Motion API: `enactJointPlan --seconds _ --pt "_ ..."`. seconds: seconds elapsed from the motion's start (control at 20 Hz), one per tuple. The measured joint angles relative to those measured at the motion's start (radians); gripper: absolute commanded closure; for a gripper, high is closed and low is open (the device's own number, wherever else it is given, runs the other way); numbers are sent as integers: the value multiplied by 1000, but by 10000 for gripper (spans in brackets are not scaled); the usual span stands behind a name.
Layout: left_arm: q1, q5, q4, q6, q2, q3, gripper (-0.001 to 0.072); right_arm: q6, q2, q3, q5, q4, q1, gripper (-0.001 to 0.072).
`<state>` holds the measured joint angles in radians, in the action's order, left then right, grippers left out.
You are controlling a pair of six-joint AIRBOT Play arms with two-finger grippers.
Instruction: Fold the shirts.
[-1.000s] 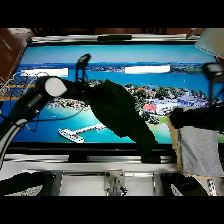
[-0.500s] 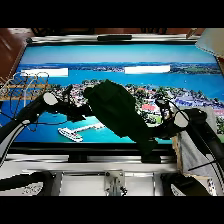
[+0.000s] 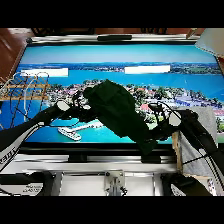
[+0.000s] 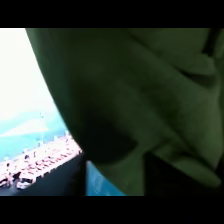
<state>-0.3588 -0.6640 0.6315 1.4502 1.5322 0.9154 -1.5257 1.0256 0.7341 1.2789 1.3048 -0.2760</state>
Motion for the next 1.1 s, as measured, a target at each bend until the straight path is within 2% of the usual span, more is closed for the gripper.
enactJointPlan --seconds 0.05,0.1,0.2,0.45,0.5,0.55,0.6,0.65,0.9,1.1 --pt "-2 8 -8 -6 5 5 407 17 5 0 -6 2 0 49" --pt "-3 20 -15 -11 8 12 526 31 16 0 -7 5 0 49" --pt "-4 32 -21 -20 13 29 672 62 51 -1 -14 12 0 49" --pt "-4 46 -28 -73 17 91 672 151 176 0 -40 -27 0 50" --pt "-3 48 -29 -79 17 100 672 162 195 -1 -50 -35 0 78" --pt "-2 48 -29 -85 17 105 672 170 208 0 -66 -42 0 274" --pt "-2 48 -29 -92 17 110 672 177 219 0 -75 -48 0 575" --pt "0 48 -29 -101 14 113 672 180 225 0 -83 -55 0 644" --pt "3 36 -26 -211 -58 123 674 196 220 48 -80 -79 0 644" --pt "5 1 50 -335 -244 171 674 202 100 214 -75 16 0 643"
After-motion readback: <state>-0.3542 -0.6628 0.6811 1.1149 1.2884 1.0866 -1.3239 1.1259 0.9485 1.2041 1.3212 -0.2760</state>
